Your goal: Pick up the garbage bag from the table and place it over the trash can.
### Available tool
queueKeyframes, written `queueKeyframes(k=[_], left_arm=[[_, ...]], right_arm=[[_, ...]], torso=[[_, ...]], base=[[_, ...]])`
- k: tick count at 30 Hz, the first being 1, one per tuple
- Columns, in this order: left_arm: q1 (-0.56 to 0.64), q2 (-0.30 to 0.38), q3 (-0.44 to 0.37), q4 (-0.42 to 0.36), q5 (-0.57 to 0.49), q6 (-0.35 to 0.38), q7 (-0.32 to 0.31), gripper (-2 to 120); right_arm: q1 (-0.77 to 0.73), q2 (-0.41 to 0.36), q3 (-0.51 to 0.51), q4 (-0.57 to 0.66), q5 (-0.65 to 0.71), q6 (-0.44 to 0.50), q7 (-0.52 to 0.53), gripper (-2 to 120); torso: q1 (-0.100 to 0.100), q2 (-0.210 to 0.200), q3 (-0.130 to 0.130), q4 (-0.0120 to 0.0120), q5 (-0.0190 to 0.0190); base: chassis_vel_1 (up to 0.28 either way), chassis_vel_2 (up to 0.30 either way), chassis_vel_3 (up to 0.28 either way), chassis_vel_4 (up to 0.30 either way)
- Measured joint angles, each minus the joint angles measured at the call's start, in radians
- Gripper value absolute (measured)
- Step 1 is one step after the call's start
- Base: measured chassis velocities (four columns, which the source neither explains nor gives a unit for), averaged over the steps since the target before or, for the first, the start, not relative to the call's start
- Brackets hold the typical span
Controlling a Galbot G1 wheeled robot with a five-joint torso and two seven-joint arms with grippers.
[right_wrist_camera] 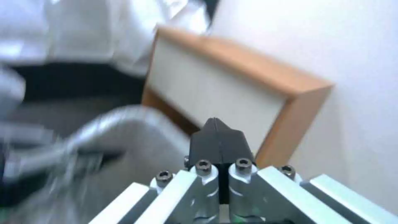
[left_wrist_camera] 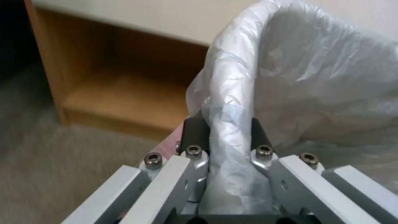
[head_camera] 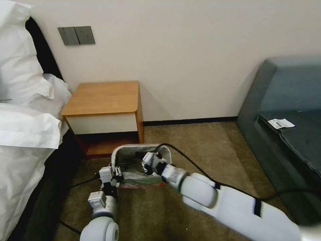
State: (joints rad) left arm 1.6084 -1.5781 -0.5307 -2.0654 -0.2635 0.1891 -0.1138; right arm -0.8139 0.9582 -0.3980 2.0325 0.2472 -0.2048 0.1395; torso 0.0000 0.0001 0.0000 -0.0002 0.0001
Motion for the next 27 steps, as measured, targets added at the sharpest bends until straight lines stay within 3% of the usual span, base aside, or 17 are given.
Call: queueKeyframes(k=[4, 9, 13, 17, 27], left_arm=[[0.005, 0.016, 0.001, -0.014, -0.097, 0.082, -0.013, 7], [0.01, 0.03, 0.001, -0.014, -0.126, 0.12, -0.006, 7], [0.014, 0.062, -0.001, -0.005, -0.166, 0.176, 0.007, 7], [0.015, 0.07, -0.004, 0.005, -0.183, 0.2, 0.018, 7], [0.017, 0.06, 0.003, 0.029, -0.186, 0.196, 0.022, 7]], right_arm=[[-0.107, 0.042, 0.118, 0.03, -0.038, 0.075, 0.008, 0], [-0.167, 0.08, 0.19, 0.03, -0.074, 0.118, 0.002, 7], [-0.308, 0.167, 0.335, 0.003, -0.104, 0.186, -0.006, 28], [-0.381, 0.199, 0.396, -0.018, -0.133, 0.229, -0.02, 43], [-0.46, 0.268, 0.425, -0.067, -0.2, 0.301, -0.055, 77]], torso=[[0.0, 0.0, 0.0, 0.0002, -0.0001], [0.0, 0.0, 0.0, 0.0003, -0.0001], [0.0, 0.0, 0.0, 0.0003, -0.0002], [0.0, 0.0, 0.0, 0.0001, -0.0002], [0.0, 0.0, 0.0, 0.0003, -0.0001]], base=[[0.0, 0.0, 0.0, 0.0], [0.0, 0.0, 0.0, 0.0], [0.0, 0.0, 0.0, 0.0], [0.0, 0.0, 0.0, 0.0], [0.0, 0.0, 0.0, 0.0]])
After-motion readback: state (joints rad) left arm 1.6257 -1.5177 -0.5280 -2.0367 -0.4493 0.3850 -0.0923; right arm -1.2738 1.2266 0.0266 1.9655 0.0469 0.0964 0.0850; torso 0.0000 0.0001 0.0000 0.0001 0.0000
